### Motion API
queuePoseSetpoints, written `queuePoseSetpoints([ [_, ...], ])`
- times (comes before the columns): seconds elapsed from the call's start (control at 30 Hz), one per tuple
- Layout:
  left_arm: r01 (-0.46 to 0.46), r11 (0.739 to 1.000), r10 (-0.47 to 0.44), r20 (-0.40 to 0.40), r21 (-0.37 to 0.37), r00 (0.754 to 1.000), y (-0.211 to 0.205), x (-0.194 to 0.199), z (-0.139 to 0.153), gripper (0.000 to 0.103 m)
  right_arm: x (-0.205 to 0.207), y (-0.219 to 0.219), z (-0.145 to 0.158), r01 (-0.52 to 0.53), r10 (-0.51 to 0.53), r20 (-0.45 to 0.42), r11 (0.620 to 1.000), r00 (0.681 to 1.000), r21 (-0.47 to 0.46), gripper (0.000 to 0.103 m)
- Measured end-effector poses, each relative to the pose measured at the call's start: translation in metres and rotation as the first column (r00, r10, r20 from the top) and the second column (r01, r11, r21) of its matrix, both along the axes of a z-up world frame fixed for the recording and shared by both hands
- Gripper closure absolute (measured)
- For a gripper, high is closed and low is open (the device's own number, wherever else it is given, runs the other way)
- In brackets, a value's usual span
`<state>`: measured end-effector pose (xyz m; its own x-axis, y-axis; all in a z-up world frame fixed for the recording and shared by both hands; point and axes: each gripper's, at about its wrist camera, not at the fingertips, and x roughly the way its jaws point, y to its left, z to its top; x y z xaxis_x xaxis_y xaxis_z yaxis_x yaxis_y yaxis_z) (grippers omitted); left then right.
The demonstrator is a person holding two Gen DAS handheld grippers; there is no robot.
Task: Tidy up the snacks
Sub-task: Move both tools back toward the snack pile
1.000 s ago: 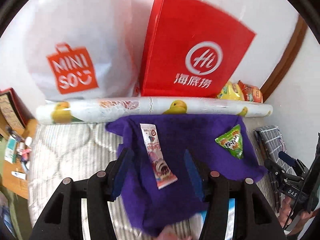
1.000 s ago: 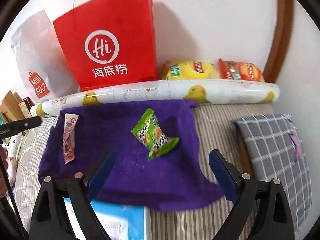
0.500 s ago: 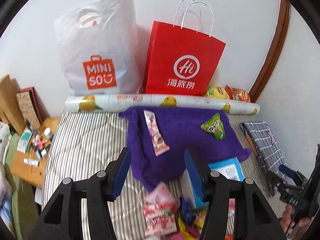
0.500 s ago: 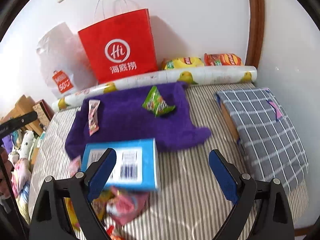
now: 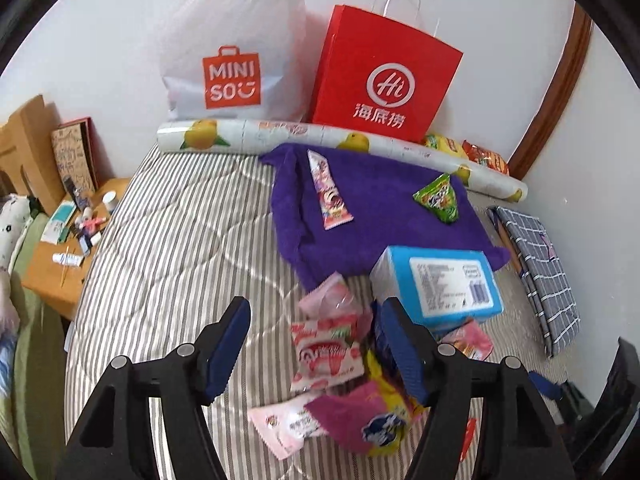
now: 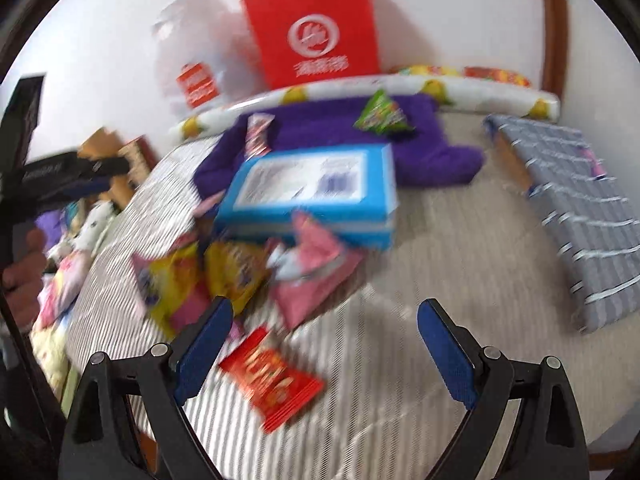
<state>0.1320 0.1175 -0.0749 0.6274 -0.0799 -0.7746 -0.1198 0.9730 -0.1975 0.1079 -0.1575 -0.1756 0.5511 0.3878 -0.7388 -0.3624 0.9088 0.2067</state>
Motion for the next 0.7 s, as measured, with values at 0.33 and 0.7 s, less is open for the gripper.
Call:
queuePoseSetpoints([
  [0.33, -0.026, 0.999, 0.026, -0.01, -0.023, 1.0, 0.016, -0.031, -0.023, 0.037, -0.028, 0.035, -0.034, -0.136, 0.139, 0.028, 0.987, 0.99, -0.082, 0.012],
  [0.7, -0.047, 0.999, 0.047, -0.039, 0.016, 0.998, 0.032, -0.057, -0.041, 0.037, -0.026, 0.045, -0.053, -0.158, 0.167, 0.038, 0.97, 0.985, -0.184, 0.051],
])
